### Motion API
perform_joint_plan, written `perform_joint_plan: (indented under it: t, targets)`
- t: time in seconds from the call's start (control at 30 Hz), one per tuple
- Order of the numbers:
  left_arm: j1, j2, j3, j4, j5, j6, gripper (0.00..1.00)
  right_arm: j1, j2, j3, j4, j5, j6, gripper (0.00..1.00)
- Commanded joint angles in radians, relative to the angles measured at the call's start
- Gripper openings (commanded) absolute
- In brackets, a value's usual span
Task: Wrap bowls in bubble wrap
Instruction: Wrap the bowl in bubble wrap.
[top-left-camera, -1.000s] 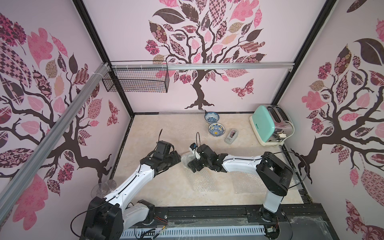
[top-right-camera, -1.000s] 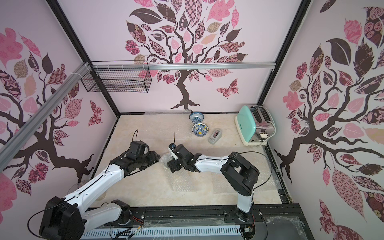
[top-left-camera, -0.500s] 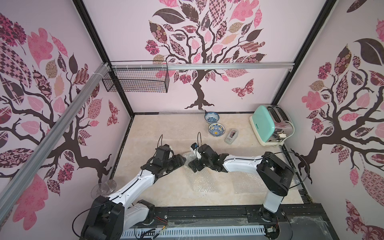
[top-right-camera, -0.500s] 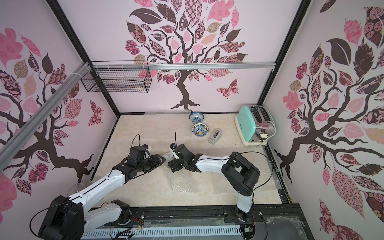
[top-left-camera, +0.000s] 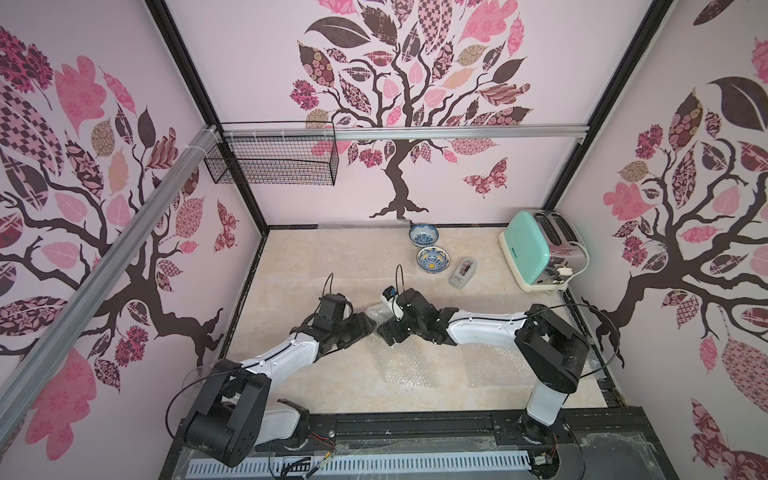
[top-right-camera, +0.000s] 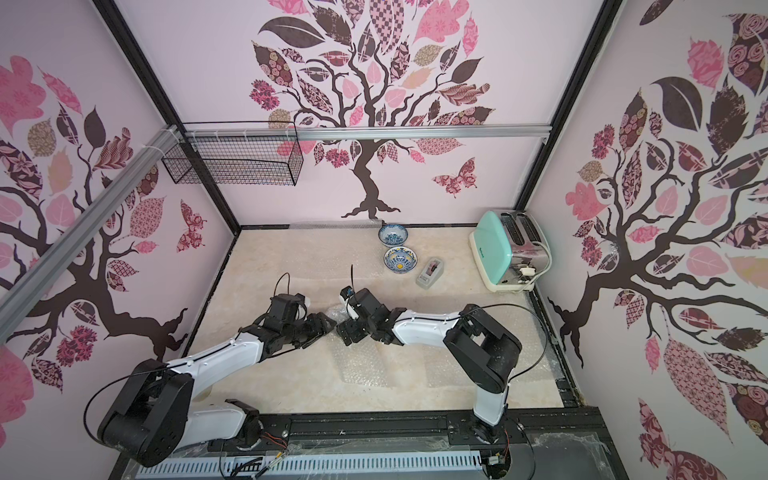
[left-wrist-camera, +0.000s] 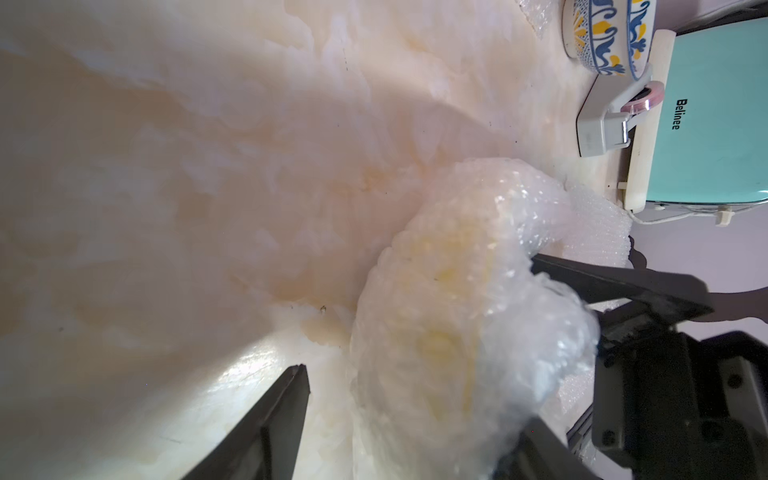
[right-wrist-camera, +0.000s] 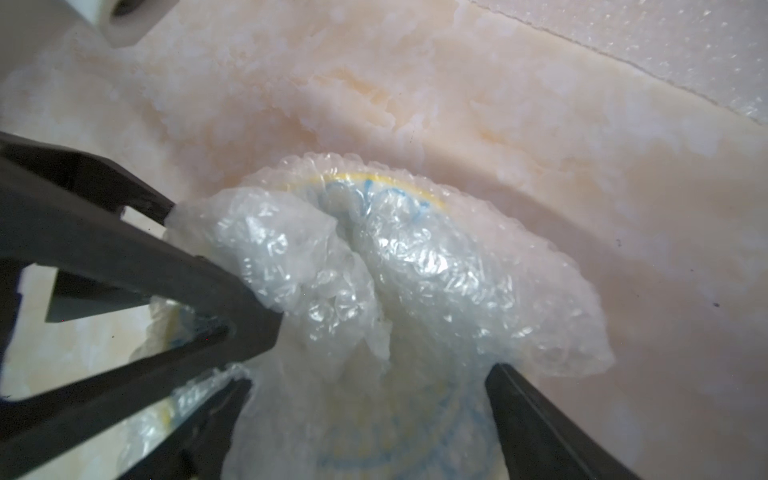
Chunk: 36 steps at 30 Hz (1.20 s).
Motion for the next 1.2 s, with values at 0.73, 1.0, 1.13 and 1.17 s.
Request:
perform_joint_plan:
  t: [0.73,1.0,1.13,1.17]
  targets:
    - [-0.013,-0.06,-0.03,0.022,0.056,0.013,0.69,-0.038,0.0,-0.026,-0.05,-0.057,0.062,0.65]
    - [-0.02,-0.022,0.014,0.03,0.051,0.009,0.69,-0.038,0.0,-0.028,-0.046,-0.065,0.06,0.58]
    - [-0.019,-0.016,0.027,0.037,0.056,0.007,0.69,-0.037,0.008,-0.027,-0.046,-0.071,0.059,0.54]
    - [-0.019,-0.011,0.03,0.037,0.052,0.008,0.69,-0.038,0.01,-0.026,-0.045,-0.071,0.06,0.53]
